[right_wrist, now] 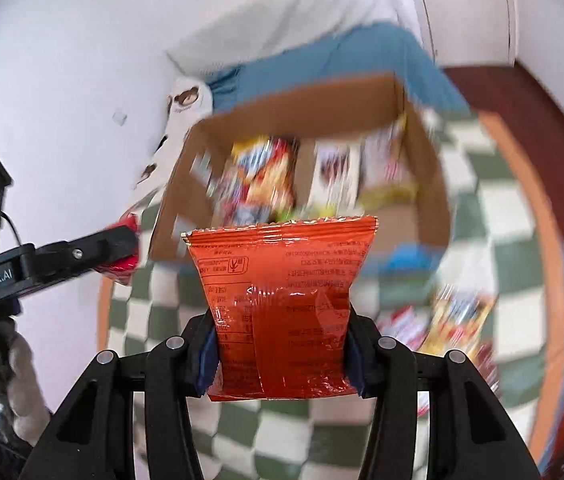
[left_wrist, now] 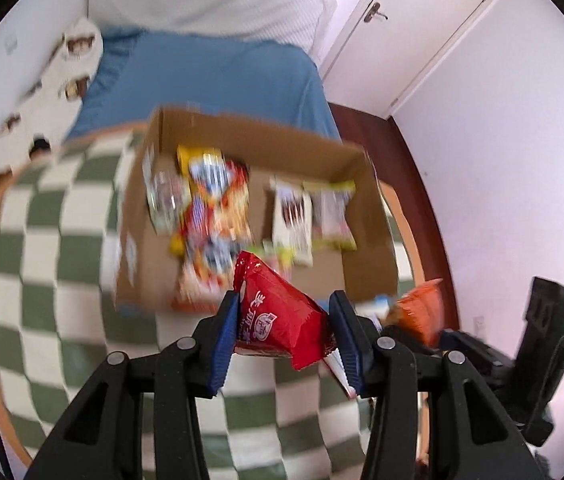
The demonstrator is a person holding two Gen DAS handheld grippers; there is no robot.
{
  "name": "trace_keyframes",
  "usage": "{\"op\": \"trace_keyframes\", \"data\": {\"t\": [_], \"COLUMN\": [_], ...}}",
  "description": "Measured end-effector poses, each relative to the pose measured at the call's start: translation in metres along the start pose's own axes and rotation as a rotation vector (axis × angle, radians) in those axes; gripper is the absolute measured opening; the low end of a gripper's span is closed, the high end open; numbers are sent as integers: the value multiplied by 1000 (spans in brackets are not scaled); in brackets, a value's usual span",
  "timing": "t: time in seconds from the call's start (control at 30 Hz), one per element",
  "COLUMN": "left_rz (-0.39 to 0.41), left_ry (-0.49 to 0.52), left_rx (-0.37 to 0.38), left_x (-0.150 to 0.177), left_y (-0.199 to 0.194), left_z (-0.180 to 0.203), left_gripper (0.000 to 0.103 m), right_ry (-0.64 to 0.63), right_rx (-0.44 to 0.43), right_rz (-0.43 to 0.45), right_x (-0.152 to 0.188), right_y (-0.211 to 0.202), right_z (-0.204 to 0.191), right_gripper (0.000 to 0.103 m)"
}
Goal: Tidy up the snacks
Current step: 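Carry both packs into the box and open both tools to release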
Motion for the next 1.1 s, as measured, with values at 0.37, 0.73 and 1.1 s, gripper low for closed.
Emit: {"op": "trace_keyframes", "data": {"t": [0.37, 0.73, 1.1], "left_rz": [-138, -346, -265], "left_ry": [-12, -95, -102], "left_rx": [-207, -229, -222], "left_x": [-62, -36, -25], "left_y": [80, 151, 133], "left_z": [-47, -86, -80], "left_gripper": [43, 68, 88], "right_ry": [60, 59, 70], "right_rx": [91, 219, 225], "right_rz": [-99, -311, -257], "right_x": [-68, -60, -50], "right_y": [68, 140, 128], "right_z": [47, 69, 70], "right_gripper": [53, 95, 95]}}
Point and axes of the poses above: each gripper's, at about its wrist camera, not at the fingertips, and y roughly the way its jaws point, z to its right, x to its underside, the point moved 7 cm from there along y, roughly the way its jaws point, and after that the axes turned 7 degrees about -z, right-handed, at the moved point
